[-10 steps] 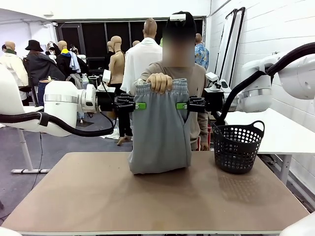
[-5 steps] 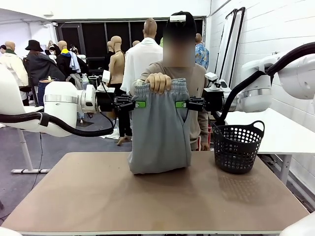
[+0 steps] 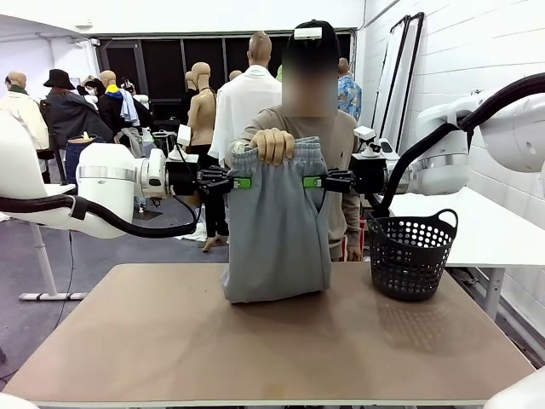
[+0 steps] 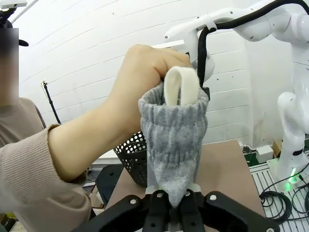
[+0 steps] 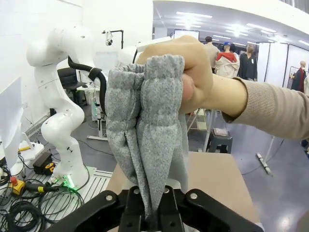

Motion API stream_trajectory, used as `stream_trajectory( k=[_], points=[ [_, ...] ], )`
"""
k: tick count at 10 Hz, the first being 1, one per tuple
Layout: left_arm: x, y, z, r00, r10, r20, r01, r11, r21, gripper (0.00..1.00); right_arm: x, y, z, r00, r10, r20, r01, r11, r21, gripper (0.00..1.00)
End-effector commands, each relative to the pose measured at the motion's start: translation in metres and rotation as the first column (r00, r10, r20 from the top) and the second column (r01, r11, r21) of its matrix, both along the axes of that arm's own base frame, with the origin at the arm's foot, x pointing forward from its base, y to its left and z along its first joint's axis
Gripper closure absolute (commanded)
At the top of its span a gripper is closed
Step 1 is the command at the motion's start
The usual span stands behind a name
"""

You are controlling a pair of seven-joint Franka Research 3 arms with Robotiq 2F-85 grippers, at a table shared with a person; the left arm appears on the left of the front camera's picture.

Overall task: Fold the training pants.
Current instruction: Grab both ends of the Training pants handed by a person, then release the ends of the Training pants and then grab the overlapped ends.

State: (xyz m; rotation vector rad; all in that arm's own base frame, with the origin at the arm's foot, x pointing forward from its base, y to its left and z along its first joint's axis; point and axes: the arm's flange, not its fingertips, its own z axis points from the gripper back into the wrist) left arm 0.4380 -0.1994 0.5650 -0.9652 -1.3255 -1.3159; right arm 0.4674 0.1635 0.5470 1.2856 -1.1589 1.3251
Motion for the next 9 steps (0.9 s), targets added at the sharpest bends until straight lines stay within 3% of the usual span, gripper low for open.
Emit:
stream_trajectory(
  k=[1, 9],
  points=[
    [-0.0027, -0.0004, 0.0018, 1.000, -0.008, 0.006, 0.008, 1.000, -0.004, 1.00, -0.0006, 0.0001, 0.0011, 1.000, 0.002, 0.005, -0.002, 1.000, 0.001, 1.00],
    [-0.0027, -0.0004, 0.0018, 1.000, -0.008, 0.006, 0.008, 1.000, -0.004, 1.00, -0.0006, 0.0001, 0.0011, 1.000, 0.002, 0.005, -0.002, 1.000, 0.001, 1.00]
  ],
)
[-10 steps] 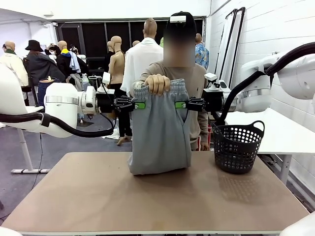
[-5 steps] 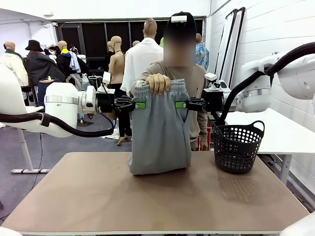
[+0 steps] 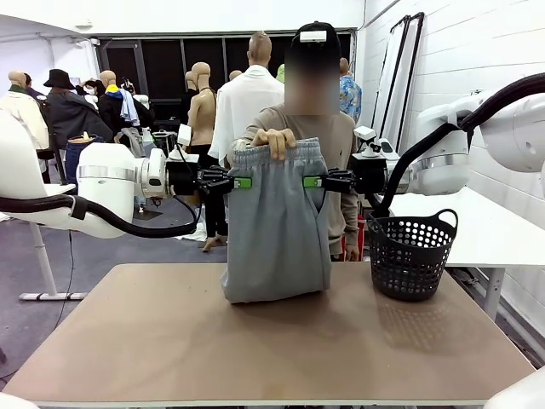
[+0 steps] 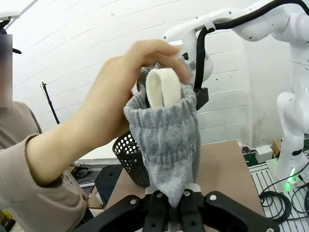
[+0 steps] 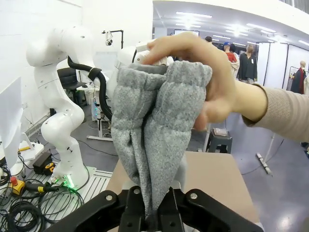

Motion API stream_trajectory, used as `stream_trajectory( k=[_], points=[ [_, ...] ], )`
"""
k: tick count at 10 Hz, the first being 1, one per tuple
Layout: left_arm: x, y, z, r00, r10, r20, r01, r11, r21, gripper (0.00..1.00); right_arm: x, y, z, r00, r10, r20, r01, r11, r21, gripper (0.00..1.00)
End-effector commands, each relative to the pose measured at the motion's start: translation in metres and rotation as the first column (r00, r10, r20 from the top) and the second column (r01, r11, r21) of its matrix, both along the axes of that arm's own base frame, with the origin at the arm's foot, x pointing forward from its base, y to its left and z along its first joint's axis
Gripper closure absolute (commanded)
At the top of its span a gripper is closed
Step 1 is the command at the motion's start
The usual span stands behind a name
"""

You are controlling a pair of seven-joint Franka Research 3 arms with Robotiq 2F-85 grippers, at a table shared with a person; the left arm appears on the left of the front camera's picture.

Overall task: Fold the training pants.
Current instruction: Release the ends of the Training pants and then grab the overlapped ends.

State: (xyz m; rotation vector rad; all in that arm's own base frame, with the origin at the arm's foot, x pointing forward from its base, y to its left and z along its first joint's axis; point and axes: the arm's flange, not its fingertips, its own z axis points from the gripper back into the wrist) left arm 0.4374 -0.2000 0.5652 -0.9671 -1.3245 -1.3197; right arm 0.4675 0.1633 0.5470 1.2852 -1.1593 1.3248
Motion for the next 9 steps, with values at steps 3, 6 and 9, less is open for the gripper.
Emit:
stream_trajectory(
  k=[3, 6, 9],
  points=[
    [-0.0021, 0.0002, 0.0016, 1.000, -0.004, 0.006, 0.004, 1.000, -0.005, 1.00, -0.0007, 0.0003, 0.0011, 1.000, 0.002, 0.005, -0.002, 1.000, 0.001, 1.00],
    [-0.0021, 0.0002, 0.0016, 1.000, -0.004, 0.006, 0.004, 1.000, -0.005, 1.00, -0.0007, 0.0003, 0.0011, 1.000, 0.002, 0.005, -0.002, 1.000, 0.001, 1.00],
    [-0.0021, 0.0002, 0.0016, 1.000, -0.004, 0.006, 0.004, 1.000, -0.005, 1.00, -0.0007, 0.0003, 0.0011, 1.000, 0.002, 0.005, -0.002, 1.000, 0.001, 1.00]
  ],
)
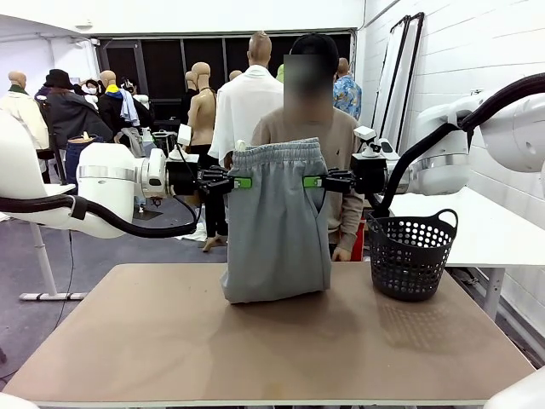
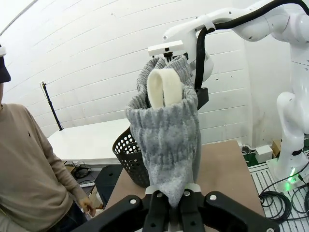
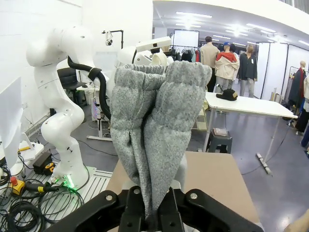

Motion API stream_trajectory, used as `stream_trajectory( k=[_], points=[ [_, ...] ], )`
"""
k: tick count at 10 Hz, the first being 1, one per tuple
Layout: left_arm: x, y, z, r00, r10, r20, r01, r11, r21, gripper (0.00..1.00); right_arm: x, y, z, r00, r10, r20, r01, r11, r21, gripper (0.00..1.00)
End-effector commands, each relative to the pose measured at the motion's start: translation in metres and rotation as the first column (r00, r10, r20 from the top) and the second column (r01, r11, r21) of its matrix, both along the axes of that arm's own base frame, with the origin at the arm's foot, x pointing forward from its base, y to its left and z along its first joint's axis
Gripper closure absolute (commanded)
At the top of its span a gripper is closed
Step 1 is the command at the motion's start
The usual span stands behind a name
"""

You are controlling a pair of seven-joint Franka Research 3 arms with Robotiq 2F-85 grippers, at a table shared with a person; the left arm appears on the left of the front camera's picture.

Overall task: Fold the training pants.
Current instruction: Release the ends of the Training pants and then grab the overlapped ends.

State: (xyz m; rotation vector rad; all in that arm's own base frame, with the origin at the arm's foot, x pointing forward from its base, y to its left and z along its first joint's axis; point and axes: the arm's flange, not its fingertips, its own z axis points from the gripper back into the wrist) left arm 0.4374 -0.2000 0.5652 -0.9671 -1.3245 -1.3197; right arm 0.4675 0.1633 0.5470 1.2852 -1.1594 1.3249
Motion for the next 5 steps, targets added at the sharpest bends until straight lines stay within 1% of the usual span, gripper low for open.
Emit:
stream_trajectory(
  k=[1, 5],
  points=[
    [-0.0021, 0.0002, 0.0017, 1.000, -0.004, 0.005, 0.004, 1.000, -0.005, 1.00, -0.0007, 0.0003, 0.0011, 1.000, 0.002, 0.005, -0.002, 1.000, 0.001, 1.00],
    [-0.0021, 0.0002, 0.0017, 1.000, -0.004, 0.005, 0.004, 1.000, -0.005, 1.00, -0.0007, 0.0003, 0.0011, 1.000, 0.002, 0.005, -0.002, 1.000, 0.001, 1.00]
  ],
)
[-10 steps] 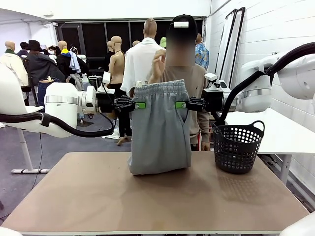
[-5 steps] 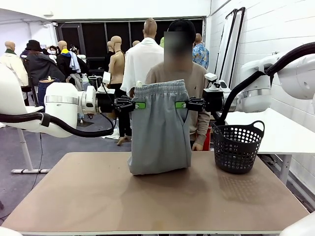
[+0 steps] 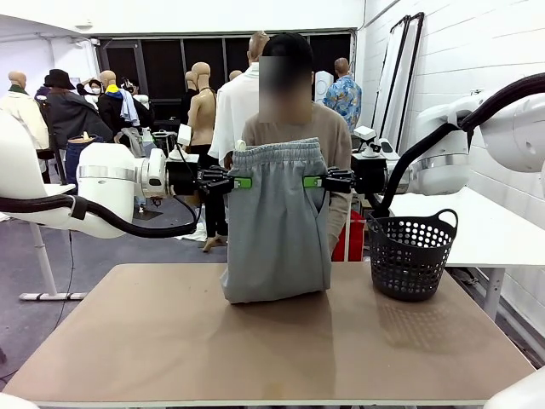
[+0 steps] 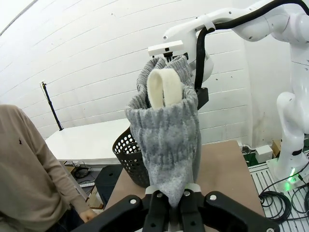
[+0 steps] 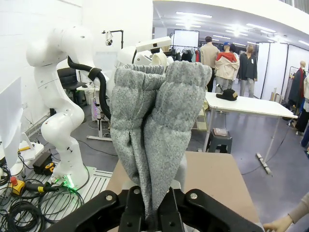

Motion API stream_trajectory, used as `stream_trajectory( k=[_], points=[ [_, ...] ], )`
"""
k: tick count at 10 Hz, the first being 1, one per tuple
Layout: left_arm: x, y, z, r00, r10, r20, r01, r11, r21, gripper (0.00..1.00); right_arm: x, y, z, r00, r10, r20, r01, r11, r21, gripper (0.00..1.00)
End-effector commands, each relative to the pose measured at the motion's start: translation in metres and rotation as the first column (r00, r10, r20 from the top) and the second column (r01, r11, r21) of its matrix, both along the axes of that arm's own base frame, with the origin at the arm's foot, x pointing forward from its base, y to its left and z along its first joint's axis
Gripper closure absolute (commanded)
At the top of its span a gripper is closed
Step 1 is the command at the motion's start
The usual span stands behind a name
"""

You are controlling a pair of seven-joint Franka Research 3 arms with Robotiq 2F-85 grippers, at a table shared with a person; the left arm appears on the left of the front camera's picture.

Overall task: Fold the training pants.
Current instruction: Release the ends of the Training pants and then grab the overlapped ends.

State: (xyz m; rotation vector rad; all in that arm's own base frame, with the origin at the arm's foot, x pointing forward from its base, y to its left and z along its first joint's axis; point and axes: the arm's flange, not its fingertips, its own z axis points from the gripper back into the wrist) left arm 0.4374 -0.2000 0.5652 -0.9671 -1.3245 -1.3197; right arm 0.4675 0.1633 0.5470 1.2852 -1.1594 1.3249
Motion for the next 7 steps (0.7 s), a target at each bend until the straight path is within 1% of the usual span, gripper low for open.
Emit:
stream_trajectory(
  k=[1, 7],
  points=[
    [-0.0021, 0.0002, 0.0017, 1.000, -0.004, 0.005, 0.004, 1.000, -0.005, 1.00, -0.0007, 0.0003, 0.0011, 1.000, 0.002, 0.005, -0.002, 1.000, 0.001, 1.00],
    [-0.0021, 0.0002, 0.0017, 1.000, -0.004, 0.005, 0.004, 1.000, -0.005, 1.00, -0.0007, 0.0003, 0.0011, 1.000, 0.002, 0.005, -0.002, 1.000, 0.001, 1.00]
  ],
)
